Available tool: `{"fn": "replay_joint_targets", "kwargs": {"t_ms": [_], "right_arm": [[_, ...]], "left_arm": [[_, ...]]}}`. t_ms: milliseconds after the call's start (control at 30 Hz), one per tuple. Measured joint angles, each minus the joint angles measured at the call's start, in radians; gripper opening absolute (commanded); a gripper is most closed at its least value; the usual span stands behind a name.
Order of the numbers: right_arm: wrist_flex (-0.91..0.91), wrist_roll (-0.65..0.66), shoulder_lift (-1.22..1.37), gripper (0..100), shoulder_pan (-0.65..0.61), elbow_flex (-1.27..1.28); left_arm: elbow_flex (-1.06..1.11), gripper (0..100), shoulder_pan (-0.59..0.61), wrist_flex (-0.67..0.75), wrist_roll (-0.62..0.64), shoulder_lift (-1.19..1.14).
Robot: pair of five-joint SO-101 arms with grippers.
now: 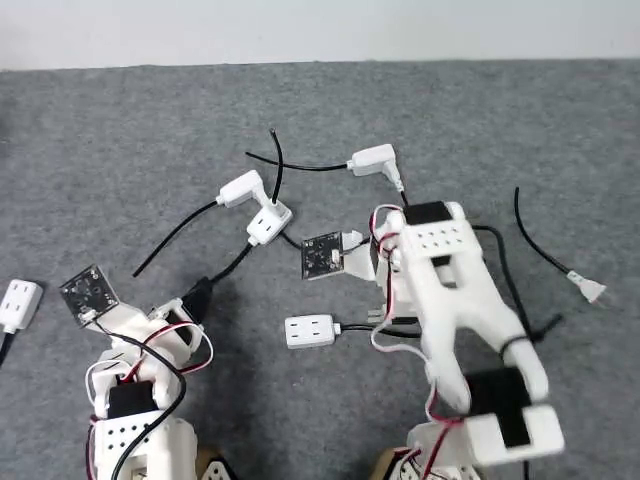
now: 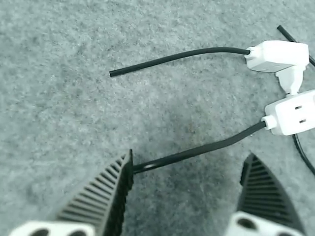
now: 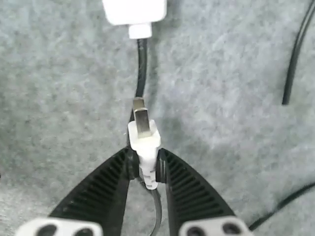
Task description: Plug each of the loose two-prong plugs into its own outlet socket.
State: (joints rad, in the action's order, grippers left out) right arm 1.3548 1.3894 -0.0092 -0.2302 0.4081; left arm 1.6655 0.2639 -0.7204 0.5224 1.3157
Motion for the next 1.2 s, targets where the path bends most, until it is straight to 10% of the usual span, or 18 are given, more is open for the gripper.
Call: {"fn": "replay_joint_targets", "kwargs": {"t_ms": [467, 1200], "right_arm": [[-0.009, -0.069, 0.358, 23.8, 0.115, -0.296], [0.129, -0.123, 0.308, 24.4, 0.101, -0.430]], "left_arm": [[0.000, 33, 0.000, 0.000, 0.000, 0.000], [0.000, 33, 0.000, 0.000, 0.000, 0.000]]}}
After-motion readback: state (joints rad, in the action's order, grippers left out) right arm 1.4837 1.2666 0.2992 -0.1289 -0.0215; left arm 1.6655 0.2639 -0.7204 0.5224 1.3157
